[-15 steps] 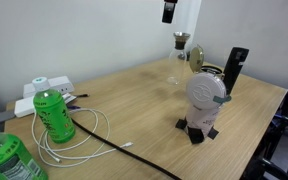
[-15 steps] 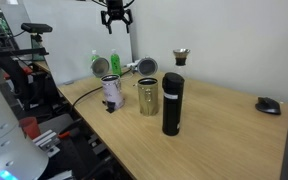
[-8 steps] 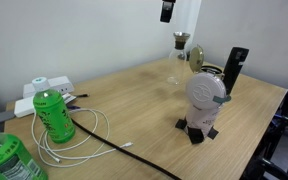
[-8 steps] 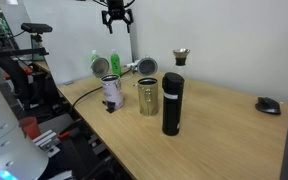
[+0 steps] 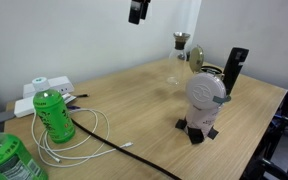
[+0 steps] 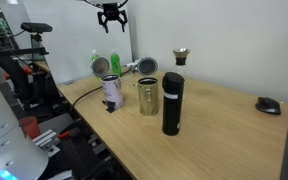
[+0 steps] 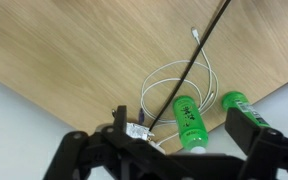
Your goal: Move the green bottle amidst the cables to the metal bottles
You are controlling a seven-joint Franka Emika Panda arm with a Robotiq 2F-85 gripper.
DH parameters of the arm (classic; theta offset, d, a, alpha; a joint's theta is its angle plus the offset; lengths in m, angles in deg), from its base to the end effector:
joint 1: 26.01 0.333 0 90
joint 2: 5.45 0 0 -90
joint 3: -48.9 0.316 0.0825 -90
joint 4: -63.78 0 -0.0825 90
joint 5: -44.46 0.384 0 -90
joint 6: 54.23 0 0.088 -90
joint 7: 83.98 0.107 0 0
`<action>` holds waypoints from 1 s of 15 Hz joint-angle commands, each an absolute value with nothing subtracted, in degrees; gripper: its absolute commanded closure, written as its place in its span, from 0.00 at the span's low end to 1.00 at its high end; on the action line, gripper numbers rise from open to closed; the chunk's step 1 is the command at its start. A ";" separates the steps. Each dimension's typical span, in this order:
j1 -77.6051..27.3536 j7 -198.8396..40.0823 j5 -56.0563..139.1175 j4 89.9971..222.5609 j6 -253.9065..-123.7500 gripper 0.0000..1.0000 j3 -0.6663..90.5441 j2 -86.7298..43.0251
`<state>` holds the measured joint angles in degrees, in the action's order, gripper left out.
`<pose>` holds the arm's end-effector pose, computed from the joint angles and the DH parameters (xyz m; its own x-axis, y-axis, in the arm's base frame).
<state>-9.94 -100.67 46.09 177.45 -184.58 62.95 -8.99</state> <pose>0.5118 0.2953 0.4580 0.6764 0.6995 0.2305 0.7141 -0.6995 0.0270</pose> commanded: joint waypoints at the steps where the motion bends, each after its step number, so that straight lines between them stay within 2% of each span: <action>1: -9.36 -101.44 43.94 170.68 -184.21 0.00 64.46 -14.89; 15: 0.25 -105.26 33.92 144.05 -186.70 0.00 67.81 -39.27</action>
<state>-1.05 -103.73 35.68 148.87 -185.61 68.07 -35.30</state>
